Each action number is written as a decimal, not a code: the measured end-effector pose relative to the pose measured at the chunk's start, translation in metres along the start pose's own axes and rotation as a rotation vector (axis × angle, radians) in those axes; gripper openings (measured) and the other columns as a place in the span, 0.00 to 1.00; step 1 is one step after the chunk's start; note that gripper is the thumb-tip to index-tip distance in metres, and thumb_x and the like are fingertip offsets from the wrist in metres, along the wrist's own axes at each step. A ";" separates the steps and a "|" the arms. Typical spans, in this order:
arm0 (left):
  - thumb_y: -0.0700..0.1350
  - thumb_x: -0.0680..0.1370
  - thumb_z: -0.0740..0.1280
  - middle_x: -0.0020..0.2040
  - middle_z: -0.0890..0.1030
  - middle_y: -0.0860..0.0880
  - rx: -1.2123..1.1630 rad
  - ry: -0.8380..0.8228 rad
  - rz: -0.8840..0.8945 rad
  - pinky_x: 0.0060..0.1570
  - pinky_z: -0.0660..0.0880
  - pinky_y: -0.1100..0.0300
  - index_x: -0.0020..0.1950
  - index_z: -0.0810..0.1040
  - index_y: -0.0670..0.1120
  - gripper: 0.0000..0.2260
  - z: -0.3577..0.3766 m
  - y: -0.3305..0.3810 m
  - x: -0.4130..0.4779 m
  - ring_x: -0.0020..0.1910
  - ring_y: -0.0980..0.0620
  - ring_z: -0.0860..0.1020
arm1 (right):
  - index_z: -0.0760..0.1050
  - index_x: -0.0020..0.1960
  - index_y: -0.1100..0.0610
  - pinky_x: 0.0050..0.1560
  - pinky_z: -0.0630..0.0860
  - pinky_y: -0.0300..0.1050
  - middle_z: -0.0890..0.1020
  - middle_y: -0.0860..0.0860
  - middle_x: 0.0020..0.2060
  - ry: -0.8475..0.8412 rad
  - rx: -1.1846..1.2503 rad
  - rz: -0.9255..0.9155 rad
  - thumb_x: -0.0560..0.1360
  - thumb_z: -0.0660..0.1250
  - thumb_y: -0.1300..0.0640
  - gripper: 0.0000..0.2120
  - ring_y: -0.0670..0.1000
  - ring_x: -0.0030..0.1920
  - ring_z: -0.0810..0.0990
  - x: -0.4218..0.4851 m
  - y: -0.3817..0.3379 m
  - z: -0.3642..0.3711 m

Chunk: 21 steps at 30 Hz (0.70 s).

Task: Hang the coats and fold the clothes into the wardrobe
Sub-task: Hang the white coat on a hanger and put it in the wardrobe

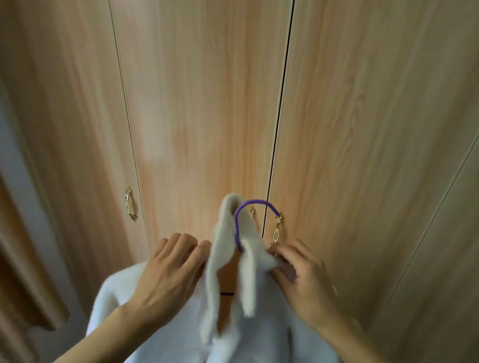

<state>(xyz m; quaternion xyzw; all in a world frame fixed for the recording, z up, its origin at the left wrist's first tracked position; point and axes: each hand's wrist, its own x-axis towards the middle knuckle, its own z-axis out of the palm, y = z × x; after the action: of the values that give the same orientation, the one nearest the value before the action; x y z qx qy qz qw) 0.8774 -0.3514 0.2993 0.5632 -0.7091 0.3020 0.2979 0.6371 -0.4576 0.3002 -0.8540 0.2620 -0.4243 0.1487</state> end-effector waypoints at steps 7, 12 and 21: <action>0.45 0.77 0.60 0.42 0.73 0.46 -0.138 0.008 -0.071 0.38 0.65 0.56 0.58 0.71 0.45 0.11 0.027 -0.059 -0.017 0.39 0.45 0.70 | 0.79 0.55 0.53 0.52 0.76 0.49 0.77 0.45 0.50 -0.107 -0.051 0.047 0.69 0.75 0.59 0.15 0.46 0.51 0.78 0.032 0.003 0.037; 0.43 0.74 0.60 0.46 0.70 0.49 -0.286 0.035 -0.094 0.39 0.66 0.56 0.58 0.72 0.45 0.13 0.052 -0.097 -0.030 0.41 0.46 0.70 | 0.79 0.59 0.55 0.57 0.73 0.39 0.76 0.46 0.53 -0.197 -0.037 0.056 0.72 0.73 0.44 0.20 0.43 0.55 0.76 0.050 0.007 0.047; 0.50 0.83 0.52 0.48 0.70 0.47 -0.346 0.102 -0.032 0.39 0.67 0.54 0.57 0.71 0.43 0.14 0.081 -0.116 -0.021 0.42 0.45 0.71 | 0.67 0.73 0.53 0.68 0.66 0.48 0.69 0.52 0.64 -0.120 -0.434 0.396 0.78 0.66 0.50 0.25 0.52 0.66 0.70 0.084 0.071 0.066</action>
<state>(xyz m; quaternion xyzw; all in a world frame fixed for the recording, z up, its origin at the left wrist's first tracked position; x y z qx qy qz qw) 0.9882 -0.4216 0.2418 0.4986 -0.7254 0.1991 0.4308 0.7096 -0.5614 0.2814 -0.8216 0.4989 -0.2699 0.0576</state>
